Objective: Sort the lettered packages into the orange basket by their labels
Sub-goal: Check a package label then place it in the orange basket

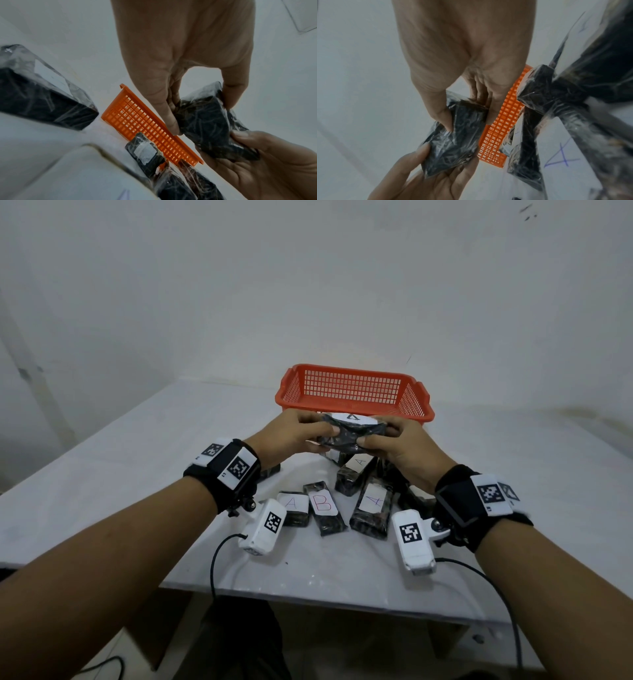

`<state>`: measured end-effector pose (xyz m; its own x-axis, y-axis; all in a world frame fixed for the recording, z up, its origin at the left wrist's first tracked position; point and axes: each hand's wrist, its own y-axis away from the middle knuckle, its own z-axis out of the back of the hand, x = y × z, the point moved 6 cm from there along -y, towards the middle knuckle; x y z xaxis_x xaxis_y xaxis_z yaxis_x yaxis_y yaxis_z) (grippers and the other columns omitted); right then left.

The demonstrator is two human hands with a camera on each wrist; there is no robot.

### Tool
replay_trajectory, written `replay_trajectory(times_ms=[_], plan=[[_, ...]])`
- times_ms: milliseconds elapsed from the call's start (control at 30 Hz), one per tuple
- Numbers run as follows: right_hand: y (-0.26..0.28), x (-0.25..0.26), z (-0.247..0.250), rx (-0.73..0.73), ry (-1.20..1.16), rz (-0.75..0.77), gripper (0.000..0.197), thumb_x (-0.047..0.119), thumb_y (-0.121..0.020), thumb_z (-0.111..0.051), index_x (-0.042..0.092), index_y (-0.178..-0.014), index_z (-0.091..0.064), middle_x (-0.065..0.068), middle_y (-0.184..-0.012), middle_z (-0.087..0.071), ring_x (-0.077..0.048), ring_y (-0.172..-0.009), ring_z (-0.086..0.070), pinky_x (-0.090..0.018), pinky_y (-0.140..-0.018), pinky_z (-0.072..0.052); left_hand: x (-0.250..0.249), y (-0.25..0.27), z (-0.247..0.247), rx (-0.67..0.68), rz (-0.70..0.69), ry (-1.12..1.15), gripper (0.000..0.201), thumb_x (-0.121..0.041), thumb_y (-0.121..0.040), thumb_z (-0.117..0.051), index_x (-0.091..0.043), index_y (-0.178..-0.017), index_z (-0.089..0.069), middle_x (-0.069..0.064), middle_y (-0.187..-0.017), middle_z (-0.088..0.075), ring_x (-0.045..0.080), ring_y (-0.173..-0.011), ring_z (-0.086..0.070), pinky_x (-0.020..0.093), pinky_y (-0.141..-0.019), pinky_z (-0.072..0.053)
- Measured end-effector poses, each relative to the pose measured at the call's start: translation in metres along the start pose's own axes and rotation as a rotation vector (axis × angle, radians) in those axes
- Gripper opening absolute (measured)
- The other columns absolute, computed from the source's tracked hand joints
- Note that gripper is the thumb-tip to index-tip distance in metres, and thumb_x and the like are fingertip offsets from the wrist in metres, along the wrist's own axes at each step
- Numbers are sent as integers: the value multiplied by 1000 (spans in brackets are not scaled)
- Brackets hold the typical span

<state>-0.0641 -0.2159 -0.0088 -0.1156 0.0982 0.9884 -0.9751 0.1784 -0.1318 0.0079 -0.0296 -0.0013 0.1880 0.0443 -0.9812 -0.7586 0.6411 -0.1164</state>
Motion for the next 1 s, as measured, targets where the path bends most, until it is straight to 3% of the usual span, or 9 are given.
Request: replay_trajectory(times_ms=[133,267,433,567,700,867,1000], plan=[[0,2,4,-40,4,11,50,-3,-83,-81,1,-129,-63,-14,-118,-77,-30,-107,-76,-44,-103,-57,-2,1,-3,36,-10,-4,43,-18,-86,-76,-1,-125,-68,14,-125,-74,30,-115,-72,43,-103,-57],[1,2,0,4,-19,10,50,4,-82,-84,1,-128,-65,-18,-121,-75,-33,-111,-74,-43,-101,-57,-6,3,-2,-19,-36,-98,28,-9,-93,-73,2,-119,-70,15,-119,-75,29,-110,-74,40,-99,-60],[8,6,-1,-74,74,50,45,20,-80,-88,6,-120,-72,-8,-111,-79,-22,-99,-78,-35,-94,-61,-3,7,-9,39,-7,-100,31,-17,-90,-79,-8,-119,-72,10,-116,-77,22,-109,-75,30,-97,-59],[9,6,-2,-63,64,47,36,17,-83,-85,6,-115,-73,-8,-108,-80,-23,-100,-78,-34,-92,-61,1,5,-9,60,3,-68,41,-21,-86,-77,-5,-123,-70,12,-121,-76,24,-114,-73,35,-101,-57],[6,4,1,-17,-17,28,35,3,-91,-74,-4,-124,-65,-19,-120,-75,-31,-109,-75,-40,-98,-58,0,1,-3,4,-23,-64,25,-8,-96,-68,1,-120,-70,16,-120,-75,32,-114,-72,40,-102,-58],[7,3,6,-28,-2,12,34,0,-92,-71,-4,-125,-64,-18,-121,-74,-31,-109,-75,-35,-95,-60,1,2,-9,97,18,44,30,-18,-91,-73,-7,-119,-71,14,-125,-74,27,-117,-71,36,-101,-58],[7,4,7,-25,-26,32,27,1,-97,-65,-9,-122,-64,-22,-122,-71,-32,-110,-72,-42,-99,-58,-2,0,-3,6,-27,0,19,-13,-97,-67,-2,-111,-72,22,-121,-72,34,-116,-70,40,-99,-60]])
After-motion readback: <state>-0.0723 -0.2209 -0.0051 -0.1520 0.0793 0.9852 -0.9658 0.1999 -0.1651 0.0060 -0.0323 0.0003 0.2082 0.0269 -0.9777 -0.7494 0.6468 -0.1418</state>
